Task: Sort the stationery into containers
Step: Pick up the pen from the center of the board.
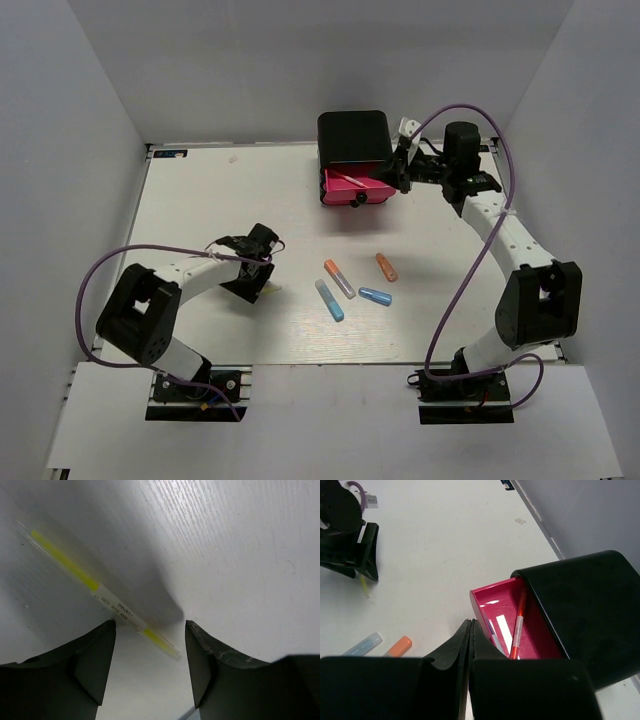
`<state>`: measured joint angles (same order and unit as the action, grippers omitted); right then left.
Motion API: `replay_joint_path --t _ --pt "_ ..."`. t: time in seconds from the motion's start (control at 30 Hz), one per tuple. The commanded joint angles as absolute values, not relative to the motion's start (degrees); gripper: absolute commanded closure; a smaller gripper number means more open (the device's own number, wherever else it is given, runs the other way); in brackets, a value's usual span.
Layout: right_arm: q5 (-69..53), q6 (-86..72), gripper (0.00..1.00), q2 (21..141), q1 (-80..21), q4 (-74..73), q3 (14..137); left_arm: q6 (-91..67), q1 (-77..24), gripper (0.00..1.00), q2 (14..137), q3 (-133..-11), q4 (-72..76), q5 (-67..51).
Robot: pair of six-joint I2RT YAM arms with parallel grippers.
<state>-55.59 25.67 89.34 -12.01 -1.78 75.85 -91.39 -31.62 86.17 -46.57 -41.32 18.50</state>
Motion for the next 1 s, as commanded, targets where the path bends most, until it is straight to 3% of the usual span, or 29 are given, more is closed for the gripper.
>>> replay_joint_path --t 0.0,0.07,0.1,0.13,0.17,0.2,0.27,0.47,0.63,0.8,0.97 --pt "-56.08 25.22 1.0 86.4 -11.69 -2.1 75.32 -93.52 -30.41 0.33 88.5 -47.02 -41.04 16.09" --pt "-56.25 25.22 0.97 86.31 -11.51 -2.55 74.89 -93.52 -29.88 0.39 88.51 -47.02 -40.43 15.29" --pt "-56.6 25.31 0.89 86.05 -11.6 -2.81 74.8 -93.52 -29.36 0.41 89.03 -46.24 -39.47 14.6" --pt "-57.04 25.4 0.75 85.96 -11.43 -3.25 74.88 -93.52 -28.83 0.44 89.03 -45.19 -38.42 13.72" --pt "-58.43 25.84 0.43 85.87 -11.6 -4.64 75.23 -93.52 -28.83 0.49 89.03 -44.65 -37.89 13.71" --pt "-59.23 27.67 0.28 85.78 -11.43 -5.53 75.41 -93.52 -28.31 0.52 89.03 -43.87 -37.88 12.84" --pt "-60.46 27.95 0.1 85.43 -11.34 -6.76 75.32 -93.52 -27.78 0.59 89.73 -43.25 -37.35 11.95" --pt "-61.08 26.02 0.1 83.41 -10.46 -4.31 73.66 -92.29 -26.72 0.76 92.8 -42.71 -38.5 8.18" --pt "-61.17 23.91 0.1 81.3 -9.76 -1.5 71.55 -90.97 -26.72 0.77 95.44 -43.94 -39.11 6.33" --pt "-61.17 23.2 0.1 80.42 -8.79 -1.14 70.58 -87.37 -26.72 0.93 94.93 -46.39 -39.11 7.47" --pt "-58.81 19.79 0.1 79.54 -8.35 2.87 68.48 -77.54 -28.03 1.0 91.06 -53.34 -39.73 12.66"
